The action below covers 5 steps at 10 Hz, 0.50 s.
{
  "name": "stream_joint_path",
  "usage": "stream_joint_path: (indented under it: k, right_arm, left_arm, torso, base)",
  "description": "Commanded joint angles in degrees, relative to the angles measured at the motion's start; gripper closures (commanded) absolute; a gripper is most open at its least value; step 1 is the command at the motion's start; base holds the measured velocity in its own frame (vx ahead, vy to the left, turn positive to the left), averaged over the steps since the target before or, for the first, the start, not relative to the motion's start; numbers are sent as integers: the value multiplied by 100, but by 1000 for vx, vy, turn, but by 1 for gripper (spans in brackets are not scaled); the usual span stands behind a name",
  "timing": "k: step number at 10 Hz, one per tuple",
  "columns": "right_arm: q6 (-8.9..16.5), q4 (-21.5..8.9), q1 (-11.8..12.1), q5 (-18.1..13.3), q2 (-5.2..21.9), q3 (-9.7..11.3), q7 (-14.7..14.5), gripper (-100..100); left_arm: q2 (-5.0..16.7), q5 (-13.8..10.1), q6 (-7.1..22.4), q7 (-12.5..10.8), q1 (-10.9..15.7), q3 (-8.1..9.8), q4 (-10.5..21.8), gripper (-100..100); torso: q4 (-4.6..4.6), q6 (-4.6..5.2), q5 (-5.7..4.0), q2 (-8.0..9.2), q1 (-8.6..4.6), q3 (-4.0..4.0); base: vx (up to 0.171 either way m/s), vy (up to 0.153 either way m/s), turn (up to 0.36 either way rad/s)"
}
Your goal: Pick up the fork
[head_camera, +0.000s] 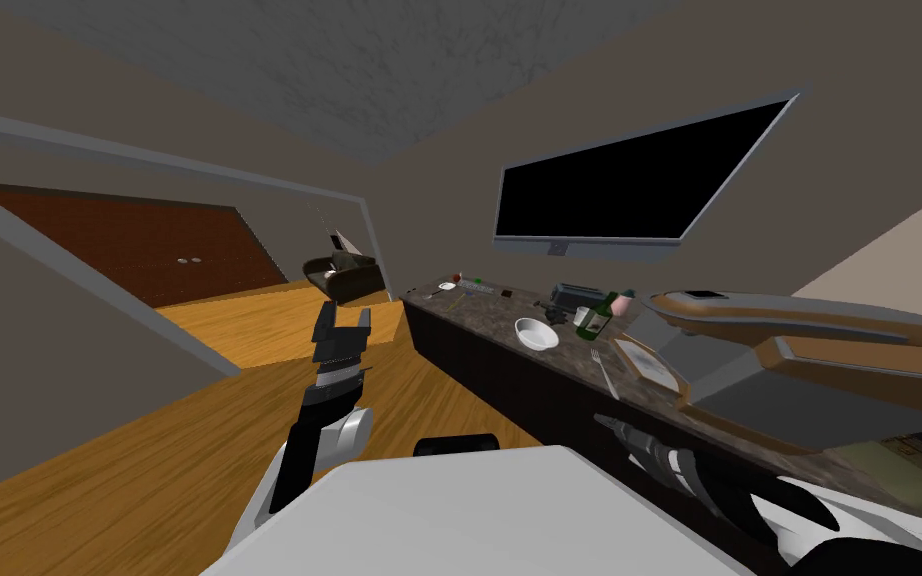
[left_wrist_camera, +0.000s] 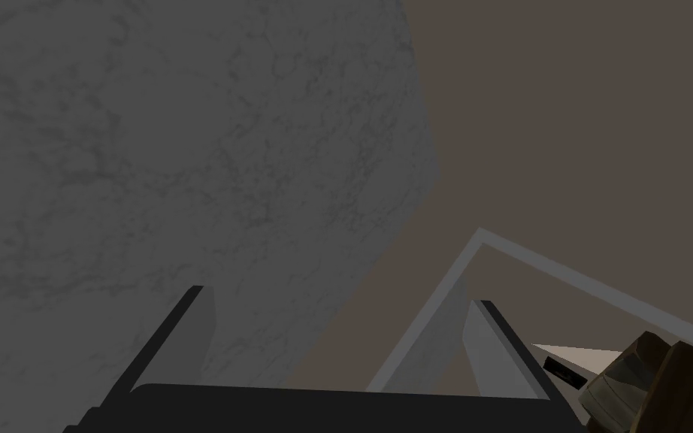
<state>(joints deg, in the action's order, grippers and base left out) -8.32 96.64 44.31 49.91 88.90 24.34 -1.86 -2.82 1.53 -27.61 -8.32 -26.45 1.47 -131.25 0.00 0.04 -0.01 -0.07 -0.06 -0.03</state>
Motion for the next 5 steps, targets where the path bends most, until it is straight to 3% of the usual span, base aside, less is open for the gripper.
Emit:
stream_joint_path:
  k: [1,4,5]
  right_arm:
    - [113,-202,-79,57,286,219,67,-100]
    - [230,-304,-27,117,600,276,74,-100]
    - [340,-394,21,161,831,326,83,-100]
  left_arm:
    - [0,0,0,0,0,0,0,0]
    - [0,0,0,0,0,0,0,0]
    - [0,0,0,0,0,0,0,0]
  torso:
    - [0,0,0,0,0,0]
    - [-1,-1,-1,-4,-3,-2]
    - [0,2,-1,-2,-2,-1]
  base:
    - [19,-18,191]
    - [20,-19,93]
    - [21,-24,173]
